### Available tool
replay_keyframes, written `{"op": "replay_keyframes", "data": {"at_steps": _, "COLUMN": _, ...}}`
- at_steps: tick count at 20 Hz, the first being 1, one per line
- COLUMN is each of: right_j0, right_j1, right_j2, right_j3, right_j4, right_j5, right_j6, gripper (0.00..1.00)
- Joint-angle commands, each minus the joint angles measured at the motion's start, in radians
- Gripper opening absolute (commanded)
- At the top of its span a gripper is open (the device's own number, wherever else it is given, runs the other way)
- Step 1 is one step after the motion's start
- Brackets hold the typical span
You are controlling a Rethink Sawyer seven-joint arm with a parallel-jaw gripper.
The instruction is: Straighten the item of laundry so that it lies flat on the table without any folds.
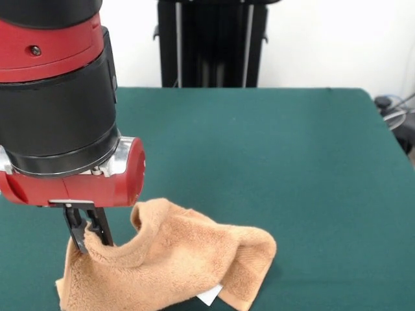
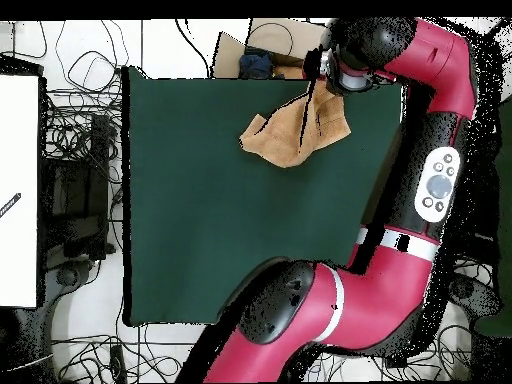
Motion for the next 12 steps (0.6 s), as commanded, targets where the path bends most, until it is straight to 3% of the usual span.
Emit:
{"op": "replay_keyframes", "data": {"at_steps": 1, "right_j0": 0.019, "right_j1": -0.026, "right_j2": 0.059, "right_j3": 0.101, "right_j4": -0.006, "right_j5": 0.004, "right_j6": -0.242, "gripper": 0.0}}
{"op": "replay_keyframes", "data": {"at_steps": 6, "right_j0": 0.046, "right_j1": -0.005, "right_j2": 0.093, "right_j3": 0.013, "right_j4": -0.057, "right_j5": 0.082, "right_j6": -0.254, "gripper": 0.0}}
{"op": "replay_keyframes", "data": {"at_steps": 12, "right_j0": 0.048, "right_j1": 0.008, "right_j2": 0.117, "right_j3": -0.006, "right_j4": -0.054, "right_j5": 0.077, "right_j6": -0.258, "gripper": 0.0}}
